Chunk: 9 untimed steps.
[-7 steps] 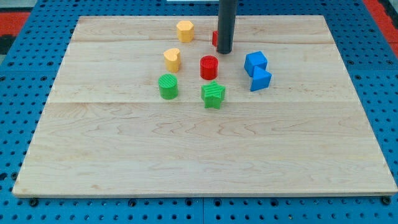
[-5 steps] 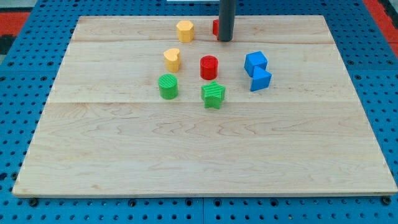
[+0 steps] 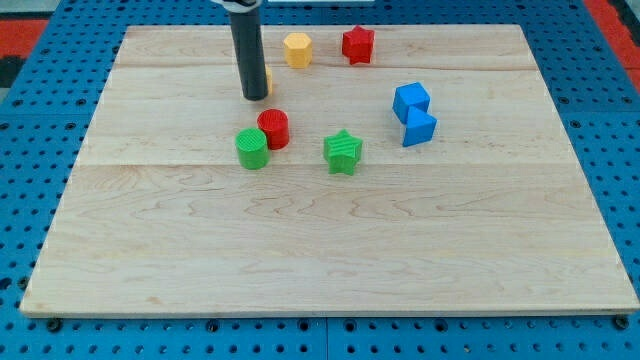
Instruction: Place the yellow heart horizontally to the left of the yellow hexagon
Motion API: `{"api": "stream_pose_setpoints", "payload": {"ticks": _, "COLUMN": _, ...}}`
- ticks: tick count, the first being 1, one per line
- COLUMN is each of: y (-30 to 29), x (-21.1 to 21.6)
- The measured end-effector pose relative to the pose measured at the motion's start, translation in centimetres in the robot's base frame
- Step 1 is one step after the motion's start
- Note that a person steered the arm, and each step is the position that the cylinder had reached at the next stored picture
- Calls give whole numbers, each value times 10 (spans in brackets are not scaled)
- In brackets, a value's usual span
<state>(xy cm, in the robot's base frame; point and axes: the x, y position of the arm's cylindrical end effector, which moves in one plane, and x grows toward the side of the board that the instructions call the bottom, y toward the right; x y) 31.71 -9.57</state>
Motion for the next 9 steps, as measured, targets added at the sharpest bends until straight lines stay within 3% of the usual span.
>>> {"api": "stream_pose_setpoints", "payload": {"ticks": 1, "y": -32, "x": -28}}
{"api": "stream_pose_setpoints", "payload": {"ticks": 3, "y": -7, "x": 26}}
{"api": "stream_pose_setpoints", "payload": {"ticks": 4, "y": 25, "x": 10}}
{"api": "stream_pose_setpoints", "payload": {"ticks": 6, "y": -40, "x": -49}}
{"api": "stream_pose_setpoints", "payload": {"ticks": 7, "y": -30, "x": -33}}
{"api": "stream_pose_setpoints", "payload": {"ticks": 9, "y": 129, "x": -14}}
